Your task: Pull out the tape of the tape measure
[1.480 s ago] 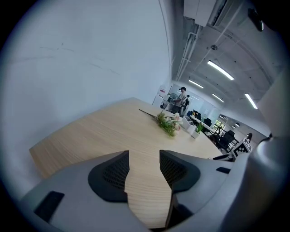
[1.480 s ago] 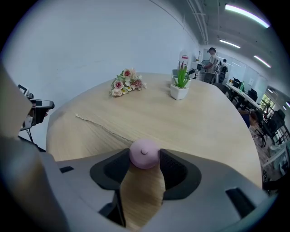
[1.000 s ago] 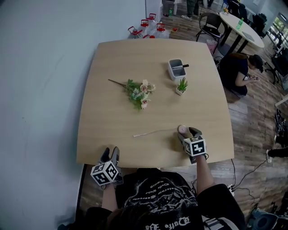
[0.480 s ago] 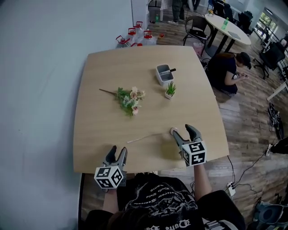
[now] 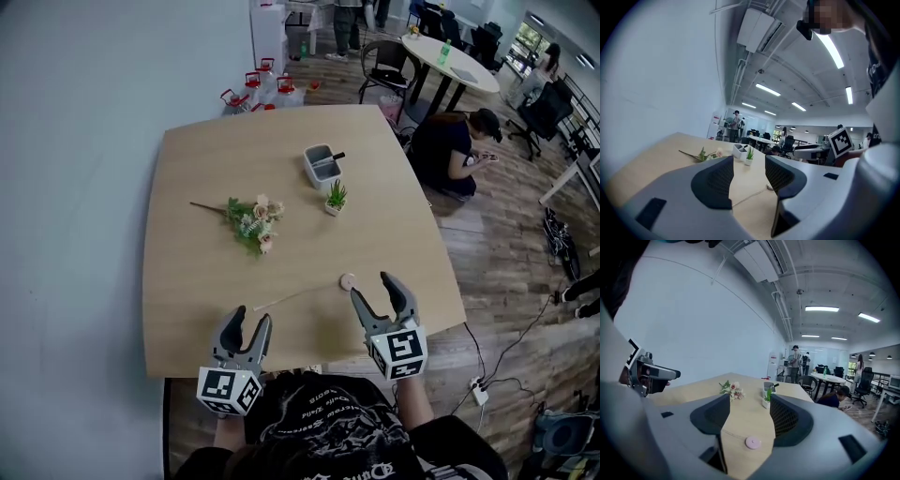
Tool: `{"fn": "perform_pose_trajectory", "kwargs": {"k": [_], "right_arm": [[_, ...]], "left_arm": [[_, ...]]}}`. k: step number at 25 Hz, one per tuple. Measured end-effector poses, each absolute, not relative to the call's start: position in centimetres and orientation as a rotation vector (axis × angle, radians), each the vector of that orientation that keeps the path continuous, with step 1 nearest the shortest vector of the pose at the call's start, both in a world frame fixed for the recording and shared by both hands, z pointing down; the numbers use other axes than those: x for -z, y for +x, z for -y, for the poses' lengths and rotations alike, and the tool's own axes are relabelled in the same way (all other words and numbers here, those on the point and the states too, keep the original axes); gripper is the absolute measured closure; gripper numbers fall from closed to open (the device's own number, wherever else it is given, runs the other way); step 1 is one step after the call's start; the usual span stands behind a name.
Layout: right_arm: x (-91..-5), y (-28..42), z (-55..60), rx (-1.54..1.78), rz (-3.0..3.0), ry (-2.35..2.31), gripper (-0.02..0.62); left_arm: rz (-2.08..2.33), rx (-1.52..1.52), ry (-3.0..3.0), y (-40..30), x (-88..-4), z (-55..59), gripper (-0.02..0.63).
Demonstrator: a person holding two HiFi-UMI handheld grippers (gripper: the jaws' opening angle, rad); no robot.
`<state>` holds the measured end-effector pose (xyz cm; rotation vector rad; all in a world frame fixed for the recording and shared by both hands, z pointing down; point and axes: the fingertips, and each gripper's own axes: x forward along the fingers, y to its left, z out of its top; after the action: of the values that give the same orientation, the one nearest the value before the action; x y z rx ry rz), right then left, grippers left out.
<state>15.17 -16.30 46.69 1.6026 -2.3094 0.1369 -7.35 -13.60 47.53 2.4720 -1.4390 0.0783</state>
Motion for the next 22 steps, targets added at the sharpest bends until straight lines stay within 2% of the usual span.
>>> {"fn": "perform_pose_trajectory", "kwargs": {"k": [10, 14, 15, 17, 20, 22], "right_arm": [[-46.2, 16.3, 15.8, -0.111, 2.289, 1.669, 0.316], [-45.9, 16.3, 15.6, -0.103, 2.297, 1.694, 0.386], [-46.0, 16.2, 15.6, -0.106, 2.295, 1.696, 0.417], [-46.3, 16.1, 15.6, -0.123, 2.295, 1.701, 0.497], [-46.3, 15.5, 15.4, -0.132, 2.318, 1.691, 0.531], [-46.1, 15.2, 15.3, -0.120, 2.322, 1.687, 0.567]], "left_arm": [[1.362, -0.024, 2.484, -7.6, -47.4, 14.0, 0.392], [1.382, -0.012, 2.490, -7.7, -47.2, 14.1, 0.393], [1.399, -0.017, 2.490, -7.8, -47.3, 14.2, 0.402], [1.418, -0.027, 2.496, -7.8, -47.3, 14.1, 0.465], [1.403, -0.045, 2.516, -7.5, -47.2, 13.9, 0.553], [1.397, -0.074, 2.530, -7.2, -47.4, 13.7, 0.585]]}}
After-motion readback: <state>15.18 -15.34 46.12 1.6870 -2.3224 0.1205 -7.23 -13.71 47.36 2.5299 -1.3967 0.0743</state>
